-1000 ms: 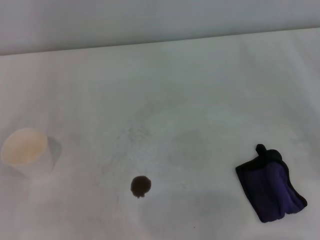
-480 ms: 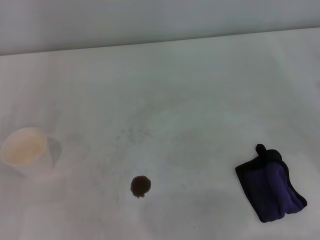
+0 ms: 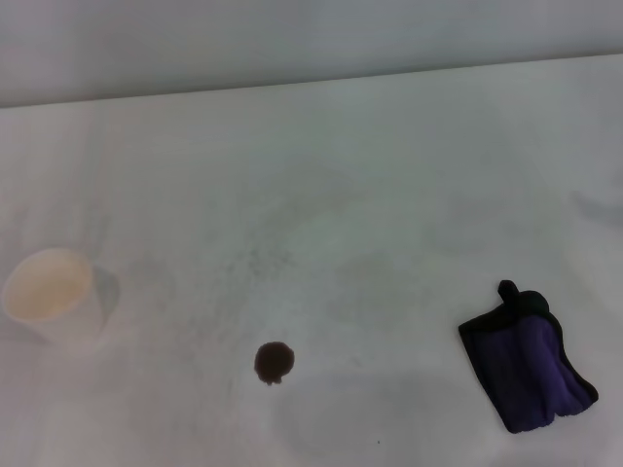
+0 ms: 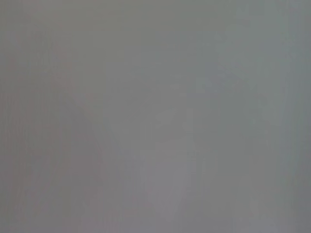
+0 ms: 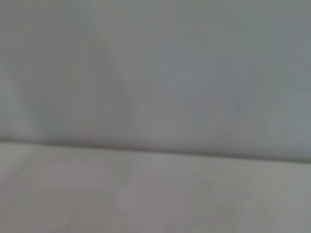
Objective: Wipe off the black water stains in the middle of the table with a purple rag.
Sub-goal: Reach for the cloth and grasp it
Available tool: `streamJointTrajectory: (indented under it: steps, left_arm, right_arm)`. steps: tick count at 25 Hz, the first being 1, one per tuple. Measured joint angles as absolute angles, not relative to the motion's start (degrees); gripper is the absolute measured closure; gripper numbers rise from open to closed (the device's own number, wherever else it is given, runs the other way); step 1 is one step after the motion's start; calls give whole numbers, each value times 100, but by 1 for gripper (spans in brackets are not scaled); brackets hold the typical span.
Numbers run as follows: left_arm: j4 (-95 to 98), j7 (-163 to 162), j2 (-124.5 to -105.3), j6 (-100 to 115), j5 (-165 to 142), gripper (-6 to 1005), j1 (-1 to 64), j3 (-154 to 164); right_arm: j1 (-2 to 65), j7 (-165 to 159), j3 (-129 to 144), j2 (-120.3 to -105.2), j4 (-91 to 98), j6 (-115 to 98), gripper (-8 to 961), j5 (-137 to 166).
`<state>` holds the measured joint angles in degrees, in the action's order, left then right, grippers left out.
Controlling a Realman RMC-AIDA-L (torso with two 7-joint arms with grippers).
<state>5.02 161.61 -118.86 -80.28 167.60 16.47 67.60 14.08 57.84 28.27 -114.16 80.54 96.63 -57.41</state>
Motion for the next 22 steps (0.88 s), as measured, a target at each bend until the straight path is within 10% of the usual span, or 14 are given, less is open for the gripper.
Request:
streamJointTrajectory:
  steps: [22]
  left_arm:
    - [969,16177,-11856,-7739,16770,106,1944,6713]
  right_arm:
    - [2269,2464,6125,-11486,8495,9607,113,-3169]
